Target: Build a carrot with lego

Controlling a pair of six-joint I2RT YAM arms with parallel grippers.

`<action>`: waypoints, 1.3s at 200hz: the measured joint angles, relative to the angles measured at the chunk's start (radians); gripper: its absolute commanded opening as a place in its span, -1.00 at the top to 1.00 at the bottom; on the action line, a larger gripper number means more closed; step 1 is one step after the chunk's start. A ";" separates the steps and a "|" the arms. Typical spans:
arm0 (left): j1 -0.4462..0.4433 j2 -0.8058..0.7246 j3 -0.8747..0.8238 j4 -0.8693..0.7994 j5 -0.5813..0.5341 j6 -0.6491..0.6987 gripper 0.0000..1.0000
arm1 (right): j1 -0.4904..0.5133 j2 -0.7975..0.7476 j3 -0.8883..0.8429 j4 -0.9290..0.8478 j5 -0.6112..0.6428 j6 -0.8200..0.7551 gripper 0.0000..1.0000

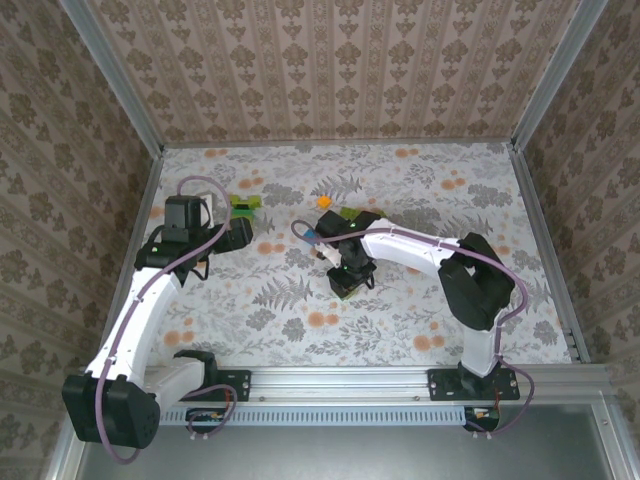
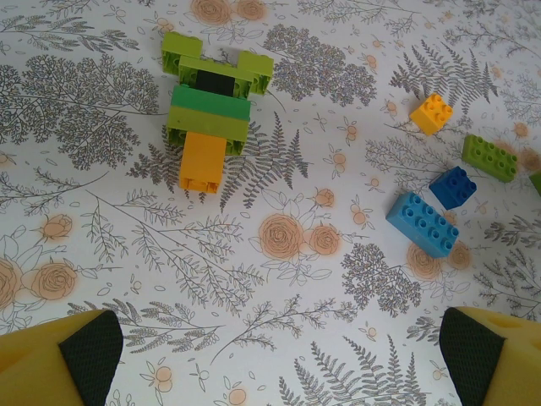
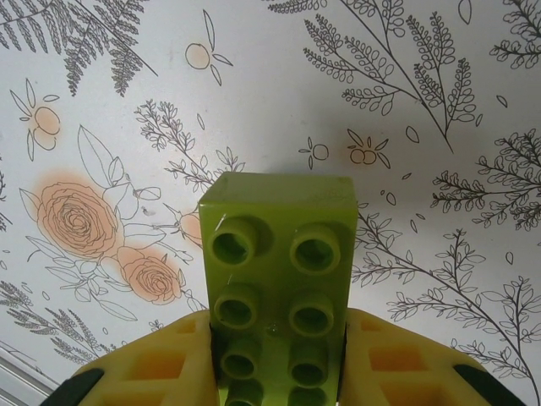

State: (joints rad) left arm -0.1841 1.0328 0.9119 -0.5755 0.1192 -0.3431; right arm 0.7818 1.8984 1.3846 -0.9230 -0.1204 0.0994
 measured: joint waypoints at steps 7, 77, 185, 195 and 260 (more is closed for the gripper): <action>0.000 0.000 0.000 0.000 0.000 0.000 -1.00 | 0.000 0.000 0.000 0.000 0.000 0.000 0.49; 0.000 0.000 0.000 0.000 0.000 0.000 -1.00 | 0.001 -0.037 -0.019 0.025 -0.010 -0.003 0.50; -0.006 0.000 0.000 0.000 0.000 0.000 -1.00 | 0.059 -0.042 -0.019 0.001 -0.032 -0.019 0.47; -0.006 0.000 0.000 0.000 0.000 0.000 -1.00 | 0.060 -0.039 -0.018 0.000 -0.034 -0.019 0.40; -0.006 0.000 0.000 0.000 0.000 0.000 -1.00 | 0.072 -0.039 -0.018 0.007 -0.034 -0.021 -0.20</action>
State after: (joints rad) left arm -0.1902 1.0328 0.9119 -0.5755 0.1188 -0.3431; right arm 0.8543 1.8595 1.3663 -0.9157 -0.1543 0.0780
